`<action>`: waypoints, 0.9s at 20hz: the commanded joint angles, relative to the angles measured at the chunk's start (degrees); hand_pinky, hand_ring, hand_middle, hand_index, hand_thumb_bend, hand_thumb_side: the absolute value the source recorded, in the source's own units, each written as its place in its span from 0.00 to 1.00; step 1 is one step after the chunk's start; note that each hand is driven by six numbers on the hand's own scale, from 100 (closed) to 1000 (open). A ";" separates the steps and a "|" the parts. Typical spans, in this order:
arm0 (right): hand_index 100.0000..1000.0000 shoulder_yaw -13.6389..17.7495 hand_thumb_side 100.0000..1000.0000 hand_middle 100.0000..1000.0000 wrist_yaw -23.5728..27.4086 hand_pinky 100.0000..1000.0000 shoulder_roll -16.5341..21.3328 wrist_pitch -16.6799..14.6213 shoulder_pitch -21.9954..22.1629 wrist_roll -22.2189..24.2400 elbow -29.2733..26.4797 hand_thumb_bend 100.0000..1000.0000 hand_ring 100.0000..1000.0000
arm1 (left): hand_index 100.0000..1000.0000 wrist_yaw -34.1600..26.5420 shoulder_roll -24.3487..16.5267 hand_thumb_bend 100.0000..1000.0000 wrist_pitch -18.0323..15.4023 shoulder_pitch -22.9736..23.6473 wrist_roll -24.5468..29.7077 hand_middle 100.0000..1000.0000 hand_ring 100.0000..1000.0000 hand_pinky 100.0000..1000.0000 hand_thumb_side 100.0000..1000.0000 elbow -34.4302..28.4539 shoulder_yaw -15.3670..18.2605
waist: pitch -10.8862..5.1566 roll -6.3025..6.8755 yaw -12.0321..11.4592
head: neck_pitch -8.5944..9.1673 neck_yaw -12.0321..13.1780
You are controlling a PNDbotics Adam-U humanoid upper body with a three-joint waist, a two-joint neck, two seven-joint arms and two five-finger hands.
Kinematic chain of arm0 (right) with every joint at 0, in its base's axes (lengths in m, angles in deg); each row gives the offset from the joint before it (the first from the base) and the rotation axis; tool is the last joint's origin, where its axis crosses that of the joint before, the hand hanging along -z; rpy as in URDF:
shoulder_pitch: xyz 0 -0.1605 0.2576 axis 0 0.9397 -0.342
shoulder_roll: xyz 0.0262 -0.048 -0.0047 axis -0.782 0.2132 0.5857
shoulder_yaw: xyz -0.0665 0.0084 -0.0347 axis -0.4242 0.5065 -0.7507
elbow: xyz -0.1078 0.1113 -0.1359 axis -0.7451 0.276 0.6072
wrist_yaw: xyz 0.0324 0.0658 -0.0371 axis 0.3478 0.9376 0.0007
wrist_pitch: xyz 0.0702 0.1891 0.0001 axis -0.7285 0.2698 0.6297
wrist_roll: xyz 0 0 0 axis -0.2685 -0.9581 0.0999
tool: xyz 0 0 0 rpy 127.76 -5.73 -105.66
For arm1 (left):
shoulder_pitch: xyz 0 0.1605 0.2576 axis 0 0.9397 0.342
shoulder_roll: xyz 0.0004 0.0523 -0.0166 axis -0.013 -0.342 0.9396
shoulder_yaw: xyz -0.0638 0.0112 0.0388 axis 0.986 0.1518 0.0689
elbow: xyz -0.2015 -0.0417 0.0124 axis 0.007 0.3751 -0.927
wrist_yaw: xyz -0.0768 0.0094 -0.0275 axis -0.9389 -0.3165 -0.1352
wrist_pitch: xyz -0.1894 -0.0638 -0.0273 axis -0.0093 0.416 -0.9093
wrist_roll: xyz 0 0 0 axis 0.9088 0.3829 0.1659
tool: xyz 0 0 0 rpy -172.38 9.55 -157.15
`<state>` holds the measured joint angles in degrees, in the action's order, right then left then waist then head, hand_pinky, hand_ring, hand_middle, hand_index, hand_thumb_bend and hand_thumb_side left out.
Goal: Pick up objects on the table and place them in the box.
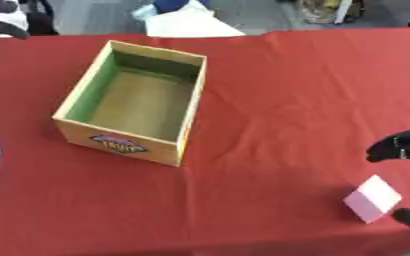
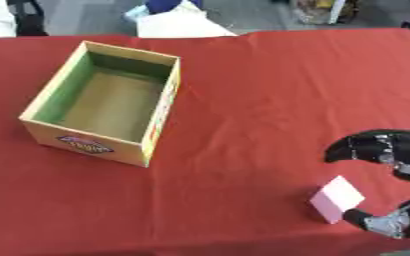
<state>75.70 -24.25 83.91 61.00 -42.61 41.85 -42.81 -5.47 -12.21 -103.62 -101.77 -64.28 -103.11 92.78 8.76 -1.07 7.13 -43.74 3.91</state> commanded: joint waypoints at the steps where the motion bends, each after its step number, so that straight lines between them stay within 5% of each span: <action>1: 0.92 0.58 0.60 0.85 -0.84 0.88 2.15 0.53 -0.74 1.27 -0.86 0.32 0.88 | 0.76 -0.12 -0.99 0.00 0.05 -0.25 0.27 0.55 0.66 0.49 0.75 -0.95 0.04 | -0.65 0.06 0.01 | -0.14 -0.15; 11: 0.93 -0.90 0.40 0.86 -0.42 0.91 1.64 4.15 -1.30 5.08 -0.86 0.16 0.88 | 0.76 -0.14 -0.83 0.00 0.15 -0.55 0.77 0.54 0.65 0.48 0.75 -0.95 -0.07 | -0.28 0.34 -0.37 | 0.13 -0.52; 18: 0.94 -1.55 0.39 0.88 0.28 0.93 1.59 6.85 -1.55 6.23 -0.59 0.04 0.89 | 0.76 -0.08 -0.75 0.00 0.09 -0.77 1.18 0.54 0.65 0.48 0.74 -0.95 -0.10 | 0.03 0.57 -0.71 | 0.26 -0.59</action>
<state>73.83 -24.29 83.90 67.37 -43.61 47.95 -42.81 -5.47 -12.18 -103.45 -101.80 -63.32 -103.11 92.66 9.28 -0.43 6.43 -43.72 3.40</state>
